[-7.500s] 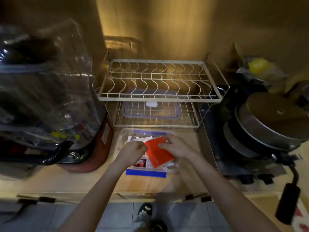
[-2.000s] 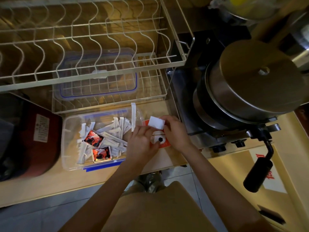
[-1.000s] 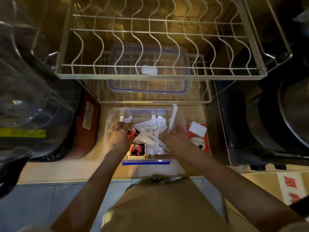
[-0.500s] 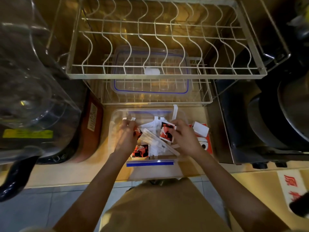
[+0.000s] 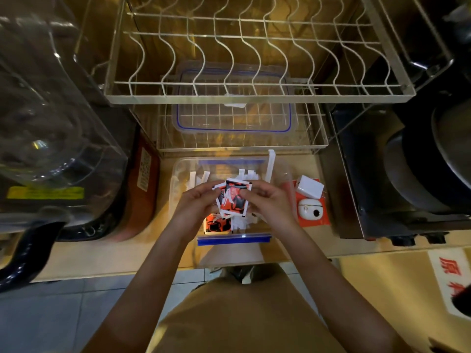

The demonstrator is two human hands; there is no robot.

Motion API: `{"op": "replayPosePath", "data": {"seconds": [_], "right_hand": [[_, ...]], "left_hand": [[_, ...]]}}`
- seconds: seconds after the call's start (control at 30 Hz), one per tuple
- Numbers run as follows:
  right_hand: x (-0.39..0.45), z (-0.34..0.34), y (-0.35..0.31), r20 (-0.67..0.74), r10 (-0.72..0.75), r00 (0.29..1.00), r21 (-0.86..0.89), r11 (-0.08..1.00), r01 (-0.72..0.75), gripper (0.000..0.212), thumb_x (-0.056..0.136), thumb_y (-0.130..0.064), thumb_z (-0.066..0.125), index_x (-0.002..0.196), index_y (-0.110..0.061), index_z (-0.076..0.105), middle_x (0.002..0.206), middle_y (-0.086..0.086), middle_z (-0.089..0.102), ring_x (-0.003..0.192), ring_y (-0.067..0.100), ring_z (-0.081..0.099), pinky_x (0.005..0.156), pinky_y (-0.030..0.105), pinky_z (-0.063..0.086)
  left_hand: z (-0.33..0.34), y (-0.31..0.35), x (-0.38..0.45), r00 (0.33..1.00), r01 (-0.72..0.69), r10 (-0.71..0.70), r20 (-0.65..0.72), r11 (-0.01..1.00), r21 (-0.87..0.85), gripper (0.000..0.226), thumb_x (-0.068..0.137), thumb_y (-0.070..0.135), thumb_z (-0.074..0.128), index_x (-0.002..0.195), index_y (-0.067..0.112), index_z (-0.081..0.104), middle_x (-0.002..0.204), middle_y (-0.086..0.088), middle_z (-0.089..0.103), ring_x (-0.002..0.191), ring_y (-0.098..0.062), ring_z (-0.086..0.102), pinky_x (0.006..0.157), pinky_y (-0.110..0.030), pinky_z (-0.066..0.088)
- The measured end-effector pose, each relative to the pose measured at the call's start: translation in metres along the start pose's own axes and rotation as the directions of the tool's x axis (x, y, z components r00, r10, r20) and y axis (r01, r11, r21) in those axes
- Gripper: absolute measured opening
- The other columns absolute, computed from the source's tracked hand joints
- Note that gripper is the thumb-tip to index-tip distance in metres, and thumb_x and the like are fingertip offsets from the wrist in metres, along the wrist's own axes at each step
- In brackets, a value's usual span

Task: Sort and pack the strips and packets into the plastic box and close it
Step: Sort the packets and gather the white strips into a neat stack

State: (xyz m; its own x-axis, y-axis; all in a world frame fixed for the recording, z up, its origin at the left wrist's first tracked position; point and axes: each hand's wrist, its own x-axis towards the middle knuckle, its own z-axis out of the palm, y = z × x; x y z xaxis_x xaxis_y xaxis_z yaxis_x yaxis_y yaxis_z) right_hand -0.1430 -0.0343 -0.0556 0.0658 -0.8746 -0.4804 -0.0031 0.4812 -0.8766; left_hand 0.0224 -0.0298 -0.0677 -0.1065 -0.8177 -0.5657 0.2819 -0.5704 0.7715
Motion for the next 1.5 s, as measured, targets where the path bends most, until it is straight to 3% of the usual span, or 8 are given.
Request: {"op": "replayPosePath", "data": {"seconds": [0.33,0.53,0.67,0.8,0.97,1.07,1.37,1.5], "right_hand": [[0.003,0.017,0.011,-0.047,-0.117,0.992,-0.125,0.986,0.111,0.02,0.079,-0.003,0.07,0.095,-0.014,0.065,0.071,-0.012,0.063,0.064,-0.004,0.064,0.059,0.013,0.051],[0.014,0.026,0.011,0.001,-0.133,0.991,-0.208,0.969,0.13,0.02,0.076,-0.005,0.073,0.092,-0.011,0.063,0.064,-0.007,0.056,0.052,-0.007,0.056,0.052,0.006,0.044],[0.021,0.024,0.019,0.02,-0.029,0.999,-0.319,0.947,0.034,0.022,0.088,-0.014,0.061,0.108,-0.008,0.065,0.093,0.004,0.066,0.078,0.009,0.059,0.067,0.016,0.049],[0.024,0.021,0.032,0.211,-0.086,0.974,-0.723,0.657,0.214,0.025,0.087,-0.008,0.059,0.111,-0.009,0.066,0.115,0.008,0.067,0.104,0.02,0.062,0.094,0.031,0.049],[0.03,0.033,0.033,0.374,-0.021,0.927,-0.891,0.269,0.366,0.029,0.084,-0.024,0.065,0.112,-0.016,0.064,0.114,0.005,0.058,0.105,0.023,0.057,0.081,0.034,0.046],[0.031,0.038,0.03,0.388,-0.037,0.921,-0.903,0.185,0.388,0.022,0.085,-0.022,0.064,0.105,-0.013,0.067,0.111,0.008,0.059,0.102,0.026,0.058,0.079,0.035,0.046],[0.017,0.003,0.012,0.284,0.016,0.959,-0.805,0.546,0.23,0.013,0.079,-0.009,0.069,0.091,-0.014,0.068,0.097,0.002,0.071,0.093,0.017,0.064,0.085,0.036,0.053],[0.011,-0.014,-0.008,0.036,-0.053,0.998,-0.409,0.91,0.063,0.014,0.076,-0.003,0.073,0.08,-0.014,0.064,0.075,-0.007,0.063,0.07,0.003,0.059,0.059,0.011,0.048]], "left_hand": [[-0.001,-0.011,-0.007,0.997,-0.051,0.051,-0.053,0.999,-0.001,0.018,0.09,0.014,0.053,0.095,0.007,0.068,0.088,-0.01,0.069,0.086,-0.025,0.063,0.082,-0.031,0.051],[-0.002,-0.012,-0.012,0.97,-0.187,0.219,-0.104,0.948,0.257,0.023,0.086,0.001,0.057,0.107,0.007,0.065,0.079,0.008,0.073,0.072,-0.004,0.067,0.068,-0.018,0.053],[-0.005,-0.016,-0.01,0.893,-0.169,0.359,-0.271,0.826,0.538,0.026,0.088,0.006,0.055,0.112,0.015,0.063,0.099,-0.011,0.071,0.091,-0.026,0.067,0.082,-0.043,0.056],[-0.003,-0.017,-0.018,0.797,-0.178,0.542,-0.266,0.632,0.754,0.036,0.092,0.012,0.051,0.127,0.019,0.05,0.106,-0.007,0.068,0.088,-0.021,0.066,0.072,-0.035,0.055],[-0.005,-0.035,-0.018,0.764,-0.214,0.605,-0.226,0.567,0.795,0.027,0.093,0.019,0.045,0.117,0.013,0.057,0.103,-0.014,0.07,0.088,-0.029,0.068,0.073,-0.045,0.057],[-0.005,-0.042,-0.015,0.753,-0.213,0.628,-0.196,0.514,0.831,0.034,0.091,0.03,0.039,0.12,0.017,0.052,0.102,-0.017,0.069,0.084,-0.032,0.068,0.068,-0.044,0.058],[-0.005,-0.041,-0.015,0.731,-0.202,0.634,-0.251,0.552,0.809,0.029,0.094,0.018,0.047,0.123,0.013,0.052,0.109,-0.015,0.068,0.09,-0.029,0.068,0.076,-0.038,0.058],[-0.002,-0.029,-0.01,0.787,-0.141,0.506,-0.353,0.704,0.696,0.028,0.09,0.014,0.054,0.117,0.016,0.058,0.107,-0.013,0.069,0.093,-0.028,0.067,0.076,-0.043,0.058]]}}
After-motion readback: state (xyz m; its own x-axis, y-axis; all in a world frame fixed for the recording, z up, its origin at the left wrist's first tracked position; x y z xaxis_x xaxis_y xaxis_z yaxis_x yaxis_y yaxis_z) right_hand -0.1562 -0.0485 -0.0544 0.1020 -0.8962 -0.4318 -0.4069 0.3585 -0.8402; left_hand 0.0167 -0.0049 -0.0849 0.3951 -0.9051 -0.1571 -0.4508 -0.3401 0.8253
